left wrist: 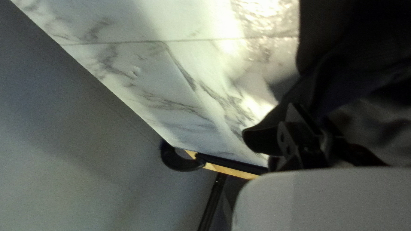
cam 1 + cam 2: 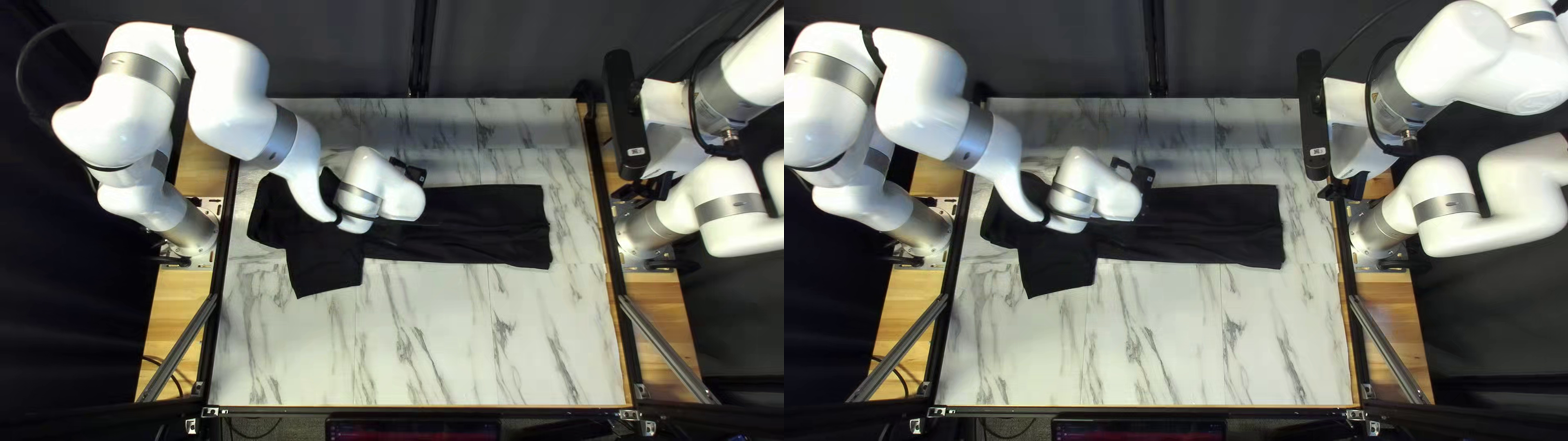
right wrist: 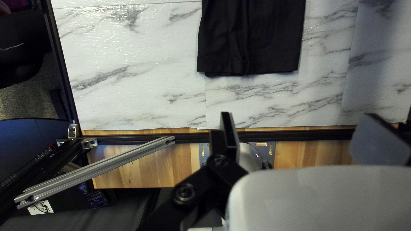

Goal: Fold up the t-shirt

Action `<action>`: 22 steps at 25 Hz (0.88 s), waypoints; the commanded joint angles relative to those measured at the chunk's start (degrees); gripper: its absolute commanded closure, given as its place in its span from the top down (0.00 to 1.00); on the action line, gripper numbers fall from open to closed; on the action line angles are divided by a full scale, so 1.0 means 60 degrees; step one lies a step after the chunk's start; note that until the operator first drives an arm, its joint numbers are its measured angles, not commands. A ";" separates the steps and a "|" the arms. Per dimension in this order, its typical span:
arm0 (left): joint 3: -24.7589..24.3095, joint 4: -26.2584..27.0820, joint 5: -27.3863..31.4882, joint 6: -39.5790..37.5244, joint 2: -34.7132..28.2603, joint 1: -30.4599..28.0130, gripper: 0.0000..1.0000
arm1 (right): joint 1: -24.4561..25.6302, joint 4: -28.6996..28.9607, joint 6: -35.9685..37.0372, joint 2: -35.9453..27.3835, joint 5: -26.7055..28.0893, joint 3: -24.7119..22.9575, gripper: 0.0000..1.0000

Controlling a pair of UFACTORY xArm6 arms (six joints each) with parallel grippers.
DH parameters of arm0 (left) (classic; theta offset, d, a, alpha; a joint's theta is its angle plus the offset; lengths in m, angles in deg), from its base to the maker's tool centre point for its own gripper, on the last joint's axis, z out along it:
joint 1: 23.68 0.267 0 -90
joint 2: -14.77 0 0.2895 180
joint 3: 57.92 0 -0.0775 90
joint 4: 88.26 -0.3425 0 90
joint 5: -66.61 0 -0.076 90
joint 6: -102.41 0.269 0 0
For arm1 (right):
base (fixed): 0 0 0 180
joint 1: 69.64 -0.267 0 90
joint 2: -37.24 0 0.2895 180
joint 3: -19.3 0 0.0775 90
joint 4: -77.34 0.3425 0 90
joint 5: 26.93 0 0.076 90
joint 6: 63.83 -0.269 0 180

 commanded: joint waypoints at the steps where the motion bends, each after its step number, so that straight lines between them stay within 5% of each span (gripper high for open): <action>1: -0.0070 0.0210 0.0028 -0.0224 -0.0065 -0.0096 0.85 | 0.0000 0.0000 0.0000 0.0000 0.0000 0.0000 1.00; 2: -0.0056 0.0239 0.0033 -0.0241 -0.0057 -0.0092 1.00 | 0.0000 0.0000 0.0000 0.0000 0.0000 0.0000 1.00; 14: -0.1128 0.1290 0.1021 -0.2603 -0.1455 -0.0857 1.00 | 0.0000 0.0000 0.0000 0.0000 0.0000 0.0000 1.00; 22: -0.3888 0.3200 0.0521 -0.1947 -0.4633 0.1030 1.00 | 0.0000 0.0000 0.0000 0.0000 0.0000 0.0000 1.00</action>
